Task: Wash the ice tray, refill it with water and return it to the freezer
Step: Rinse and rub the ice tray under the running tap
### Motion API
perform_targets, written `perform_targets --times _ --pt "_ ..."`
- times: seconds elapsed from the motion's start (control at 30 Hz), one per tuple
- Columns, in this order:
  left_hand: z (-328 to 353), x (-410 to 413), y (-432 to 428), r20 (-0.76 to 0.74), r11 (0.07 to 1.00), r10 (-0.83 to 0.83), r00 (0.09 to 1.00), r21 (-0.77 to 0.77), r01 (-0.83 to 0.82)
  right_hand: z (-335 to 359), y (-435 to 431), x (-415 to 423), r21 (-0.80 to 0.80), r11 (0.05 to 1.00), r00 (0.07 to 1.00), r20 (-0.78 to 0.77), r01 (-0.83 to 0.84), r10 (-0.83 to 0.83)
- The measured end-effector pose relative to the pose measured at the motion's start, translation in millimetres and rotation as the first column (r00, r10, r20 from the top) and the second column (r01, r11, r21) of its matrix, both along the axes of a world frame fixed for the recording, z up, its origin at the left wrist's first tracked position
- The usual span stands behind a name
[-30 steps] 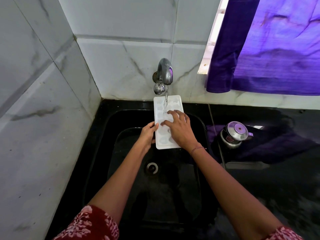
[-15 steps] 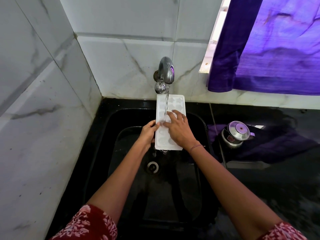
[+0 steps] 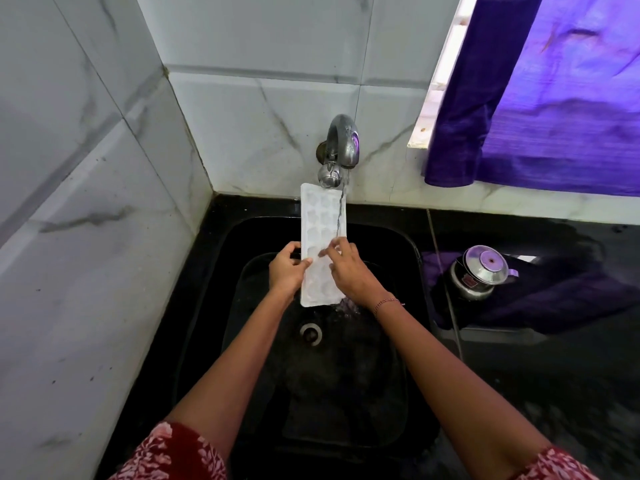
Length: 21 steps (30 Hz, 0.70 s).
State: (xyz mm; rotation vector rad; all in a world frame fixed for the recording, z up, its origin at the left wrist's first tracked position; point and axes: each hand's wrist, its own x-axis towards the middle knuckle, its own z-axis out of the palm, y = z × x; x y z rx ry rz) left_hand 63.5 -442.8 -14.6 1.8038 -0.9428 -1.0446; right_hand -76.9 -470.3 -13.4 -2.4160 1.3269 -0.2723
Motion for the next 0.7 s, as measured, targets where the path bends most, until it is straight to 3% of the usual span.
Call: perform_targets --times 0.13,0.37,0.47,0.7 --pt "5 5 7 0.298 0.999 -0.008 0.955 -0.045 0.023 -8 5 1 0.132 0.991 1.0 -0.01 0.031 -0.03" --pt "2 7 18 0.394 0.999 -0.025 0.919 -0.031 0.04 -12 2 6 0.135 0.978 0.986 -0.052 0.162 -0.156" --pt "4 9 23 0.366 0.999 -0.032 0.93 0.008 0.031 -11 1 5 0.092 0.978 0.982 -0.044 0.186 -0.183" --pt "-4 19 26 0.043 0.988 -0.027 0.999 0.153 0.02 -14 2 -1 0.064 0.978 0.979 -0.038 0.2 -0.198"
